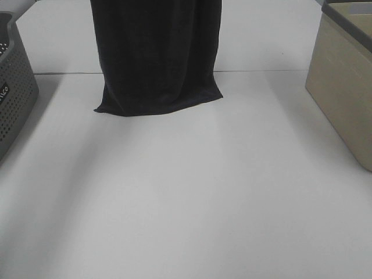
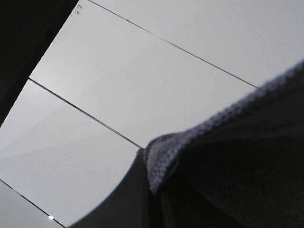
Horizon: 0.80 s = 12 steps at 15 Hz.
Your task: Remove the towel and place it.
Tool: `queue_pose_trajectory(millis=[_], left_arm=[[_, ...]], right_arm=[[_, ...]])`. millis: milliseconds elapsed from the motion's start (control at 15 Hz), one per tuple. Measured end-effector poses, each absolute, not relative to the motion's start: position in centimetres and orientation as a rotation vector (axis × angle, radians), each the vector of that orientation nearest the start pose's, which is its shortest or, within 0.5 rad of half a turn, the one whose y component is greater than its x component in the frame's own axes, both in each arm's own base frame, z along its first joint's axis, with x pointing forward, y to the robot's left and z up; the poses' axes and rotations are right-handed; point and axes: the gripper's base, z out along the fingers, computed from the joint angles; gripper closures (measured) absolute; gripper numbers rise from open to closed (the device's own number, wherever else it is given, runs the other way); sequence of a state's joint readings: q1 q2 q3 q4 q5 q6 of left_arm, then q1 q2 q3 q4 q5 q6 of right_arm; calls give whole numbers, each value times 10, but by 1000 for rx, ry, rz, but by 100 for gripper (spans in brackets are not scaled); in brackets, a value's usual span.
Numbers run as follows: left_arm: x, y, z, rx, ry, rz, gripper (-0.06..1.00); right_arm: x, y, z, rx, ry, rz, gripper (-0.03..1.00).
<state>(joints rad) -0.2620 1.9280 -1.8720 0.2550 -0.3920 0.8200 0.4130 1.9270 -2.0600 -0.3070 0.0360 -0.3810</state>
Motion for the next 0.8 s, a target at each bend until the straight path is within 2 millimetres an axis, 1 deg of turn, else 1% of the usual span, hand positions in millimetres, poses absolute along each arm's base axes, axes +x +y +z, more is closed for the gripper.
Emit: queue_pose_trajectory(millis=[67,200,333,467,600,667,800], left_arm=[[453,-129,439,783,881,642,94],[468,-130,439,751,860,646,94],[483,-134,441,722,824,653,94],[490,-136,448,690,781,664,94],[496,-136,468,634,724,686,94],[496,-136,471,625,729,680,94],[497,-135,471,622,745,669,94]], right_arm=[[428,185,465,-712,1180,-234,95],[439,183,464,-680,1141,-228,95],[449,180,467,-639,1109,-219,95],[451,175,473,-600,1075,-202,95],[451,169,479,-571,1030,-197,95],[452,170,478,-571,1031,-197,95],[452,170,478,-571,1032,-196,95]])
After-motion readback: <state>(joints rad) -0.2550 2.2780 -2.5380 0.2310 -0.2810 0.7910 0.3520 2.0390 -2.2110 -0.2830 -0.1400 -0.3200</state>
